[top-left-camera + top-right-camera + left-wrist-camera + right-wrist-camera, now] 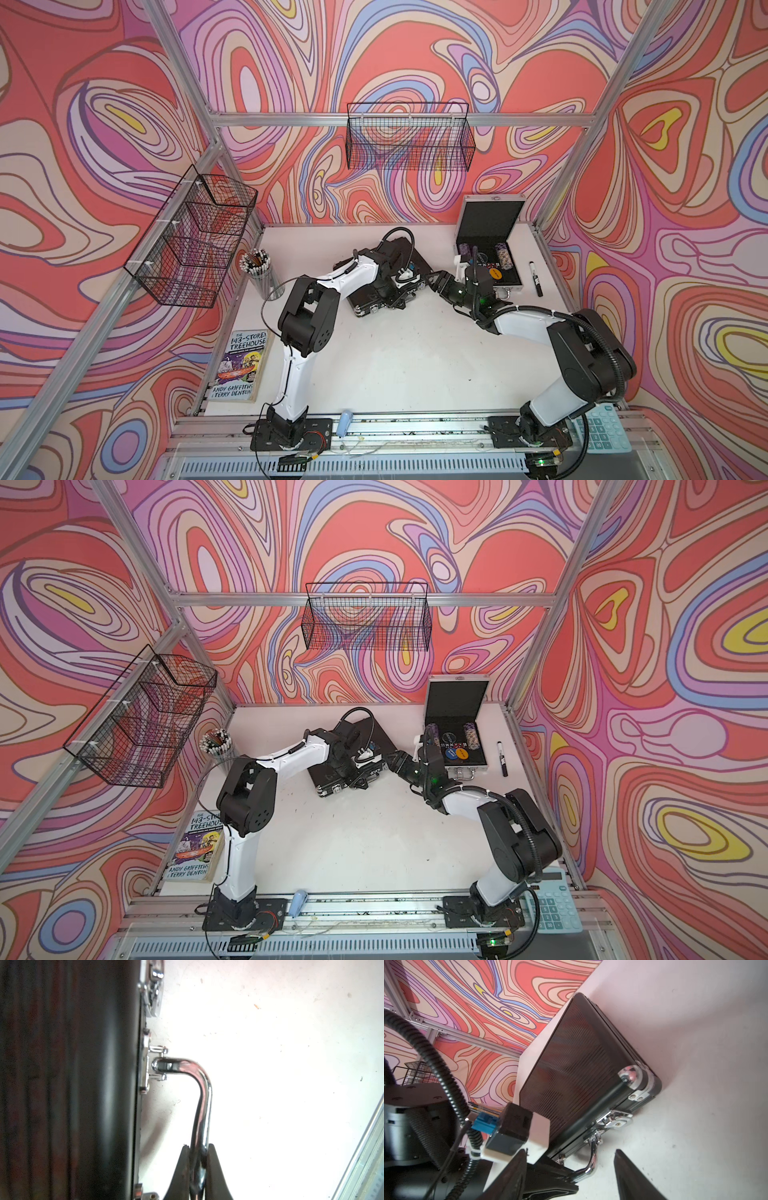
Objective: Open the poker set cases
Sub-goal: Pick up the poker set case from the center of the board, then open the fastener on the poker set case.
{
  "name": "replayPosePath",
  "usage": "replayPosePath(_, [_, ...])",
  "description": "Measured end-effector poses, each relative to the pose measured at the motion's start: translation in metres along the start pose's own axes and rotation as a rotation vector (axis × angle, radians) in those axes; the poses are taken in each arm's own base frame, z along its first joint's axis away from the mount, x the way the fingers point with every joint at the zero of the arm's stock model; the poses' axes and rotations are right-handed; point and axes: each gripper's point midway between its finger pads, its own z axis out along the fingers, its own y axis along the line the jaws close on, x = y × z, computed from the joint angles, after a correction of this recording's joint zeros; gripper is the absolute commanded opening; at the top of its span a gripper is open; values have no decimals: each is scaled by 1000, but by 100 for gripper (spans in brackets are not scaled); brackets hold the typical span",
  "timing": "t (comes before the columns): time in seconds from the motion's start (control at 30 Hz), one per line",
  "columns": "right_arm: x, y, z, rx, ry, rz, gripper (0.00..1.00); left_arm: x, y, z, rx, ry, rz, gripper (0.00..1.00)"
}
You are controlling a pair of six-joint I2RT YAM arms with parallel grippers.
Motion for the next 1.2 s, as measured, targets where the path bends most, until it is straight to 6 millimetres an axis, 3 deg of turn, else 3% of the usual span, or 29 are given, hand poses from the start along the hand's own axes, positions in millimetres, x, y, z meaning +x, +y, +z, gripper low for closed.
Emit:
replayPosePath(0.17, [6,-4,6,-14,28,40,76,-6,-3,-18,-17,-40,7,0])
replayPosePath(0.4, [-6,-6,10,-83,-27,160,76,-17,-11,-48,-32,-108,8,0])
replayPosePath(0.7, [6,-26,29,-127,-15,293,74,-14,-16,-43,-10,-101,-7,0])
replayPosePath(1.0, [-6,-12,36,-174,-35,275,70,-13,-22,-41,10,-100,-21,0])
replayPosePath(1.2, [-1,-22,43,-172,-30,299,62,-15,-22,-41,11,-107,-27,0])
